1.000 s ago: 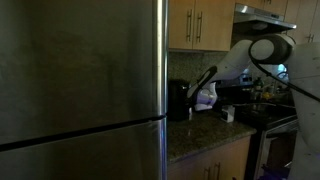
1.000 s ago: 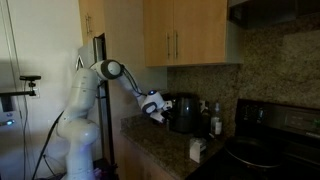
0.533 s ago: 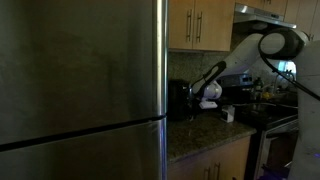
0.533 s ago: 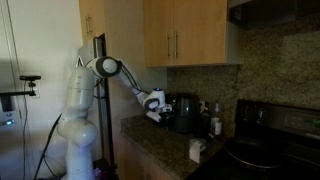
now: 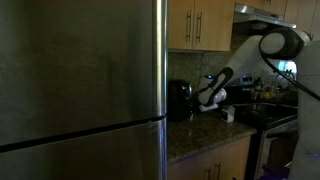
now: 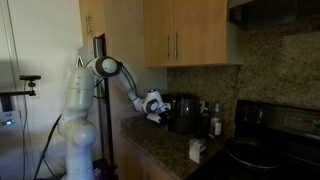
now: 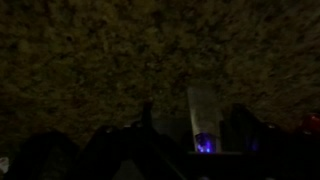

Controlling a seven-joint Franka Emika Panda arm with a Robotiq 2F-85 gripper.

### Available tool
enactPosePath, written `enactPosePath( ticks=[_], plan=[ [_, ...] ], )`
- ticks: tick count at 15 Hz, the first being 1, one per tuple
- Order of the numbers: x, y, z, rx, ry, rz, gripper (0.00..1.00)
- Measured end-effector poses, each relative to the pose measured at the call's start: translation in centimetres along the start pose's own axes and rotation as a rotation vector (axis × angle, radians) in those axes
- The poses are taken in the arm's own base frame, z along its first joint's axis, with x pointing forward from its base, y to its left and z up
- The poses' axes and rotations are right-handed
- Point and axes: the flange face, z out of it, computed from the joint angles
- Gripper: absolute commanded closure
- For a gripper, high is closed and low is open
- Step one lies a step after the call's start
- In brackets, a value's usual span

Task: Remove the coffee kettle from the coffee maker

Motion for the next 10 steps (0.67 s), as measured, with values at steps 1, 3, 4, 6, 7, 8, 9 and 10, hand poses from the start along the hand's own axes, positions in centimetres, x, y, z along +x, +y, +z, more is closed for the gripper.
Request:
enactPosePath(
  ticks=[1,3,4,6,7,8,9,10],
  plan=[
    [-0.1,0.4,-0.2,-0.024,0.044,0.004,0.0],
    [-0.1,1.2,-0.5,-0.045,0.125,0.024,0.0],
    [0.0,1.4,-0.7,-0.044,0.159,0.039,0.0],
    [0.3,1.6,-1.1,-0.032,0.217,0.07,0.28],
    [0.4,1.6,-1.2,-0.028,0.236,0.079,0.3],
    [0.4,1.5,-1.2,-0.023,0.247,0.085,0.33],
    [0.3,1.3,-1.1,-0.017,0.253,0.088,0.4],
    [0.1,1.0,-1.0,-0.011,0.255,0.088,0.51]
  ],
)
